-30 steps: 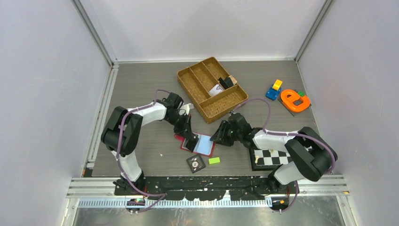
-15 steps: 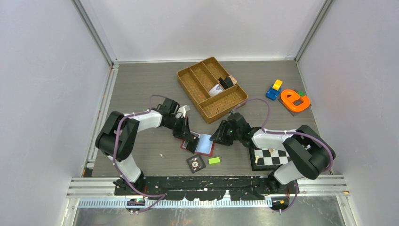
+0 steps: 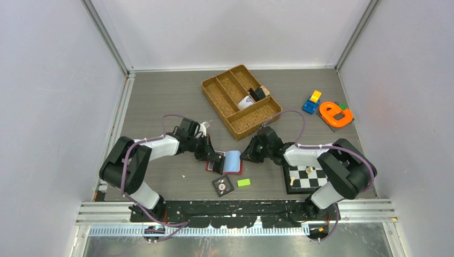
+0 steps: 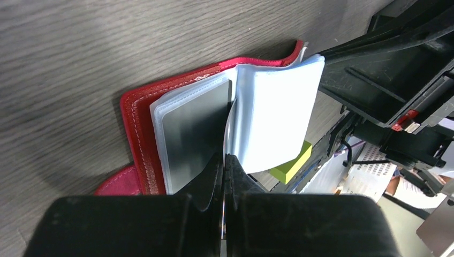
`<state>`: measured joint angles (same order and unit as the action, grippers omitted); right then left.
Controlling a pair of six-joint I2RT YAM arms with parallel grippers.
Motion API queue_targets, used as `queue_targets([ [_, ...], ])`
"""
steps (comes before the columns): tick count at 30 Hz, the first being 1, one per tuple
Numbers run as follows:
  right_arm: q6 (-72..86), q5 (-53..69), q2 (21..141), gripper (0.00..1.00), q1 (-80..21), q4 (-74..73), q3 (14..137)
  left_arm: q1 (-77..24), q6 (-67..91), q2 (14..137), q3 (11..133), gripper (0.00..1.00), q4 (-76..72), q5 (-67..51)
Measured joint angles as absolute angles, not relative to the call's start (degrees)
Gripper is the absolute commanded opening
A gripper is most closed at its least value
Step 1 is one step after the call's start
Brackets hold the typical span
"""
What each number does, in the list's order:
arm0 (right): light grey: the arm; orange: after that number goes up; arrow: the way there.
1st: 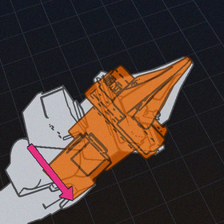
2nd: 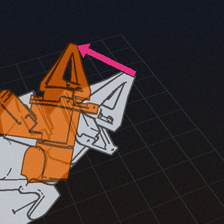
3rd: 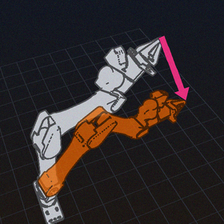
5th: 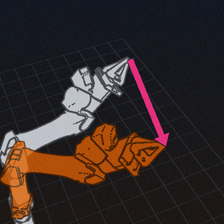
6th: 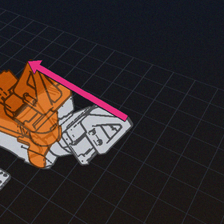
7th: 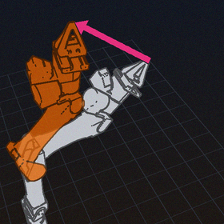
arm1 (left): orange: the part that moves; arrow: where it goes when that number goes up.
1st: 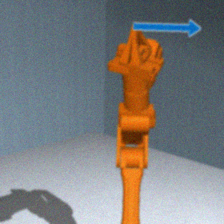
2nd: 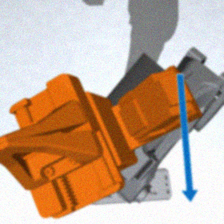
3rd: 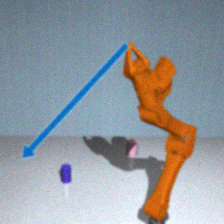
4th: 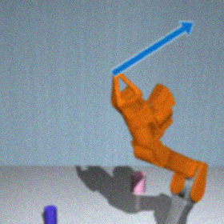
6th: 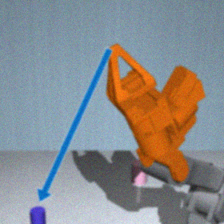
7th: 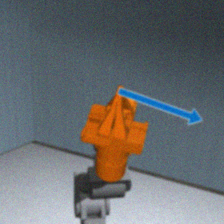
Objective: Put the credit cards into the card holder
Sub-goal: Insert the credit card into the card holder.
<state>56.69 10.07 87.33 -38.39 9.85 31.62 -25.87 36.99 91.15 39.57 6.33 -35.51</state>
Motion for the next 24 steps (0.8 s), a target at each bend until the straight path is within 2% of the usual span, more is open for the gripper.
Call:
queue_targets([
  [8, 55.0, 7.4, 90.15, 0.01, -38.41, 9.58, 34.52, -25.93, 43.07, 86.28, 34.44, 0.0, 0.58, -31.55],
  [24, 51.33, 2.87, 93.91, 0.01, -38.65, 7.31, 40.12, -25.58, 48.14, 80.47, 31.53, 0.0, -3.01, -25.87],
])
